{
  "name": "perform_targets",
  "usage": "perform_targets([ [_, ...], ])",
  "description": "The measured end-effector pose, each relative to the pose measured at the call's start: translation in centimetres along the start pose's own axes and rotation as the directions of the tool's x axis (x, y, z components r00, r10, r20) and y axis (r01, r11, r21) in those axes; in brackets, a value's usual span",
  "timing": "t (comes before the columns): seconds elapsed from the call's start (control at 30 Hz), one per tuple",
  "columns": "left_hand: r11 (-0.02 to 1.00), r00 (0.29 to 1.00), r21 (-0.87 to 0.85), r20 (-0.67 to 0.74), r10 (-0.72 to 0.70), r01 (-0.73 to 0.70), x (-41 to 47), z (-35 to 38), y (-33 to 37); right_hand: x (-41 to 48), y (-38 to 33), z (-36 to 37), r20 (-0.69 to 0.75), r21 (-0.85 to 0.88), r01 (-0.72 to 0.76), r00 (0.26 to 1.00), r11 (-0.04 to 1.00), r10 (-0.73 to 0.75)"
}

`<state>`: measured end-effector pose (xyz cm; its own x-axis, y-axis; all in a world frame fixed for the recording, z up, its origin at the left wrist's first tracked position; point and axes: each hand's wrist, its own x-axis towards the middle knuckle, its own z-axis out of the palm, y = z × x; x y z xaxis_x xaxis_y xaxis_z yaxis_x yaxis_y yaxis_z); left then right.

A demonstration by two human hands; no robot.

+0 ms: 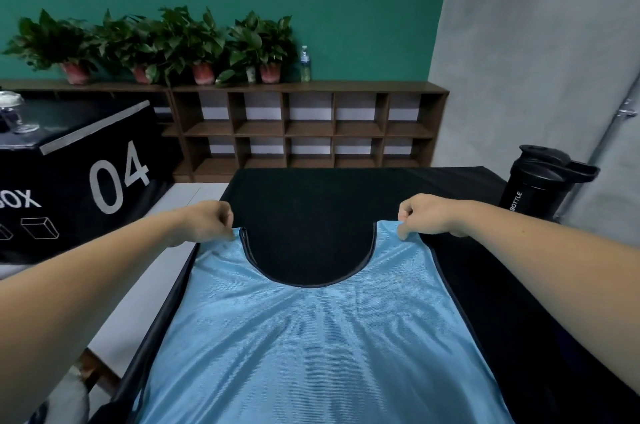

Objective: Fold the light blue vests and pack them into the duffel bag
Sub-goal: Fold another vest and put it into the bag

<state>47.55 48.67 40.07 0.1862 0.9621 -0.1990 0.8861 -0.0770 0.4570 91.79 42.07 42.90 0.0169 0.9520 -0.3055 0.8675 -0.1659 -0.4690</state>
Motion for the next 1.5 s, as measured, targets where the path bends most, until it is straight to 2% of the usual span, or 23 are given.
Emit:
perform_targets([
  [0.1,0.999,1.000,-0.031,-0.017,0.010,-0.011,-0.4,-0.2,0.1,-0.6,-0.2,-0.4,-0.009,0.088,0.012,1.000,0.996,-0.011],
  [0.27,0.996,0.967,-0.024,-0.244,0.073,-0.081,-1.9,-1.9,1.7,-1.2,-0.6,-1.1,-0.138,0.158,0.053,0.990,0.986,-0.031],
  [0.4,0.990,0.929,-0.073,-0.361,0.086,-0.120,-3.7,-4.3,3.0,-2.1,-1.3,-2.9,-0.261,0.209,0.086,0.965,0.974,-0.029],
  [0.77,0.953,0.949,-0.170,-0.235,0.209,-0.252,-14.6,-9.3,4.5,-13.3,-4.4,-4.2,-0.180,0.276,0.244,0.963,0.930,-0.200],
  [0.93,0.952,0.945,-0.114,-0.198,0.260,-0.286,-21.9,-9.4,5.0,-20.8,-5.0,-2.3,-0.129,0.290,0.312,0.949,0.905,-0.286],
  [1.13,0.936,0.918,-0.052,-0.220,0.329,-0.348,-30.4,-8.4,4.9,-28.7,-4.8,1.2,-0.134,0.262,0.352,0.935,0.899,-0.328],
  [1.33,0.931,0.913,0.002,-0.195,0.358,-0.364,-38.4,-5.7,4.1,-35.4,-3.3,5.5,-0.042,0.191,0.394,0.918,0.899,-0.394],
  [1.5,0.923,0.906,0.032,-0.183,0.382,-0.383,-43.6,-2.9,2.8,-40.2,-2.4,7.6,-0.049,0.145,0.437,0.899,0.888,-0.435],
])
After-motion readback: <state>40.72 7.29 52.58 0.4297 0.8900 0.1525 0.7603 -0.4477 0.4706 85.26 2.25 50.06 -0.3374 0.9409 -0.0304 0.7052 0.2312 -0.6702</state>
